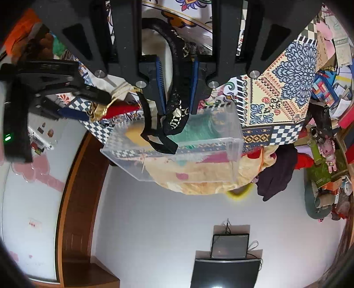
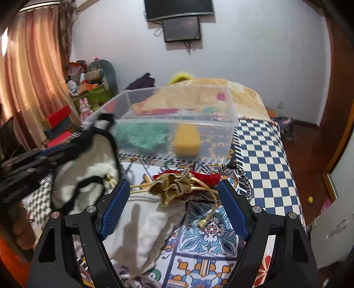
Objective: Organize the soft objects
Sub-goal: 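Grasp the black-and-white bag with the left tool while the right tool grasps the gold pouch, then carry the bag and pouch over the box and release both inside, then grasp the floral scarf with the left tool while the right tool grasps the white cloth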
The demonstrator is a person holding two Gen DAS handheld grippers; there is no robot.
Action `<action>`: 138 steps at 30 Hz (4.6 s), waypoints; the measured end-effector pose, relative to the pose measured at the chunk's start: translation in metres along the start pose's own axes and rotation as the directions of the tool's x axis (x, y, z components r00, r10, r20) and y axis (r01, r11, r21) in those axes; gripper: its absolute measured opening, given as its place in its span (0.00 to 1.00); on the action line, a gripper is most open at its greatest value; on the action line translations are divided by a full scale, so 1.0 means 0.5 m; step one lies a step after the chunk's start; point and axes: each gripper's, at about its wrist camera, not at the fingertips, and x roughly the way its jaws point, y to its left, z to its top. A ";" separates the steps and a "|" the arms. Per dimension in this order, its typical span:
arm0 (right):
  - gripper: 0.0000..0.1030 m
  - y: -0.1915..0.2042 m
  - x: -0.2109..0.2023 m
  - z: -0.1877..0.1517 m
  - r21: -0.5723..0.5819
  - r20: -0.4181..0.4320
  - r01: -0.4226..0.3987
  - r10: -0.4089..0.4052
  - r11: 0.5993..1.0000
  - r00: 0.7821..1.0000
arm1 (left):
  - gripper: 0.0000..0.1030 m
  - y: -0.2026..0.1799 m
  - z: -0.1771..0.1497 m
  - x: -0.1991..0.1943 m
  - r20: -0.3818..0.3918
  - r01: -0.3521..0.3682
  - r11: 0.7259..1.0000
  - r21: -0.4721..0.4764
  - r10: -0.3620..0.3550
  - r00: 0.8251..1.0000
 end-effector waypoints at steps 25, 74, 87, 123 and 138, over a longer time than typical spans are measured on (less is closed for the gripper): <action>0.17 0.018 -0.072 0.088 -0.058 0.198 -0.017 0.028 0.998 0.980 | 0.18 0.031 0.142 -0.058 0.212 -0.105 0.994 -0.030 0.109 0.971; 0.57 0.043 0.065 0.173 -0.186 0.052 0.039 -0.030 0.982 0.998 | 0.59 0.053 0.134 0.110 -0.034 -0.086 0.996 0.024 0.087 0.996; 0.81 0.054 -0.013 0.118 -0.144 0.123 -0.017 0.035 0.989 0.992 | 0.91 0.028 0.085 0.009 0.050 -0.090 0.995 0.042 0.088 0.995; 0.25 0.023 0.012 -0.047 -0.065 -0.060 -0.088 0.085 0.994 0.995 | 0.36 0.051 -0.049 0.064 -0.108 -0.052 0.998 -0.034 0.048 0.993; 0.14 0.005 -0.056 -0.006 -0.056 0.051 -0.051 0.053 0.997 0.997 | 0.06 0.034 -0.018 0.005 -0.008 -0.056 0.998 0.000 0.056 0.998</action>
